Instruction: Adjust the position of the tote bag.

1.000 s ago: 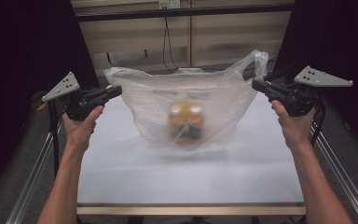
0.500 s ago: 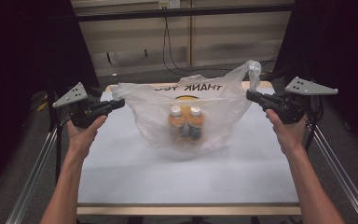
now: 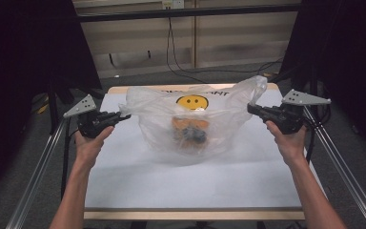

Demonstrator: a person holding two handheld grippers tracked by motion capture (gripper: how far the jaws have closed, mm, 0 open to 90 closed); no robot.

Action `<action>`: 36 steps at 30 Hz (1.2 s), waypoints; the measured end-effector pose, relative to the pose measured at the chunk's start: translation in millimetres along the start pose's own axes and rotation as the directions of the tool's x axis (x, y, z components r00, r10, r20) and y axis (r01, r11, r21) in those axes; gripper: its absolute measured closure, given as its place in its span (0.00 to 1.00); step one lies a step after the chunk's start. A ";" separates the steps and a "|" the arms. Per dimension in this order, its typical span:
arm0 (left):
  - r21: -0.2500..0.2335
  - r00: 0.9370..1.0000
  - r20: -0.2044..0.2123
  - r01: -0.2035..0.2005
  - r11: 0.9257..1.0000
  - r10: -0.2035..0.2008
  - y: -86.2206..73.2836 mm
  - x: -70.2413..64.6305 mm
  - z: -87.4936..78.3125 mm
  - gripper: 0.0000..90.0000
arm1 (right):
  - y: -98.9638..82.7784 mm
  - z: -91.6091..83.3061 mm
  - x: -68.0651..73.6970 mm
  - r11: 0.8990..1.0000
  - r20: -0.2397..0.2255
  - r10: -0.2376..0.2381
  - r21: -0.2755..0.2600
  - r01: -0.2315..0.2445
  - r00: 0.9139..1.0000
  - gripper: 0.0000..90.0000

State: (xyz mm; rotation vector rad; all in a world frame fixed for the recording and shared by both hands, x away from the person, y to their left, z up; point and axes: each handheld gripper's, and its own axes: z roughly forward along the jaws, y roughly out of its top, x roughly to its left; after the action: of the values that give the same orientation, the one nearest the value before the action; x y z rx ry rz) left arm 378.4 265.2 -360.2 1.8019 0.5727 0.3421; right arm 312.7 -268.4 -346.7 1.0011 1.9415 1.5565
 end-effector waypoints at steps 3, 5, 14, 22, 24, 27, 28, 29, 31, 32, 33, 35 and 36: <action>0.009 1.000 -0.005 0.002 1.000 -0.002 -3.9 0.5 1.7 1.00 | -7.0 3.7 0.3 0.999 0.002 -0.004 0.032 0.004 1.000 1.00; 0.021 1.000 -0.003 0.004 1.000 -0.004 -6.9 1.6 3.0 1.00 | -11.8 5.3 -0.1 0.999 0.005 -0.004 0.043 0.004 1.000 1.00; 0.096 0.999 -0.023 0.027 0.995 -0.025 -25.4 9.3 11.4 1.00 | -24.3 17.0 1.0 0.997 0.007 -0.007 0.072 0.007 1.000 1.00; 0.108 0.997 -0.048 0.058 0.992 -0.053 -28.9 16.0 15.8 1.00 | -31.0 34.6 -2.1 0.997 0.029 0.010 0.073 -0.012 1.000 1.00; 0.109 0.996 -0.066 0.058 0.992 -0.051 -28.4 18.3 16.1 1.00 | -29.8 36.8 -2.8 0.998 0.041 0.008 0.069 -0.011 0.999 1.00; 0.124 0.994 -0.078 0.081 0.989 -0.072 -36.1 25.5 19.5 1.00 | -33.7 46.6 -6.7 0.997 0.045 0.026 0.076 -0.029 0.999 1.00; 0.136 0.994 -0.075 0.087 0.987 -0.077 -39.7 27.7 21.7 1.00 | -35.3 49.1 -6.6 0.996 0.048 0.022 0.088 -0.026 0.999 1.00; 0.152 0.994 -0.070 0.096 0.984 -0.086 -43.3 28.3 24.7 1.00 | -38.3 52.6 -6.8 0.994 0.049 0.016 0.106 -0.021 0.999 1.00; 0.193 0.995 -0.070 0.086 0.977 -0.074 -48.0 28.3 30.1 1.00 | -45.5 58.0 -8.1 0.990 0.046 0.012 0.137 -0.018 0.999 1.00; 0.206 0.996 -0.070 0.075 0.976 -0.062 -48.9 28.4 32.0 1.00 | -48.8 60.7 -8.7 0.988 0.042 0.012 0.153 -0.018 0.999 1.00; 0.209 0.995 -0.067 0.081 0.975 -0.068 -49.7 27.6 34.0 1.00 | -51.7 63.2 -8.6 0.985 0.042 0.011 0.170 -0.018 0.999 1.00; 0.235 0.996 -0.065 0.077 0.969 -0.064 -51.8 26.3 37.9 1.00 | -57.1 67.9 -8.3 0.980 0.044 0.010 0.200 -0.019 0.999 1.00; 0.257 0.996 -0.062 0.077 0.963 -0.063 -54.2 25.2 41.3 1.00 | -60.1 69.8 -8.6 0.977 0.042 0.004 0.214 -0.013 0.999 1.00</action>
State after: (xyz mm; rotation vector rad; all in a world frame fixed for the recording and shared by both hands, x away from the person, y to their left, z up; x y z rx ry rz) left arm 409.1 257.7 -425.6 2.0218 0.7451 0.2778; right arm 353.9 -236.8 -423.2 1.1200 2.1120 1.3395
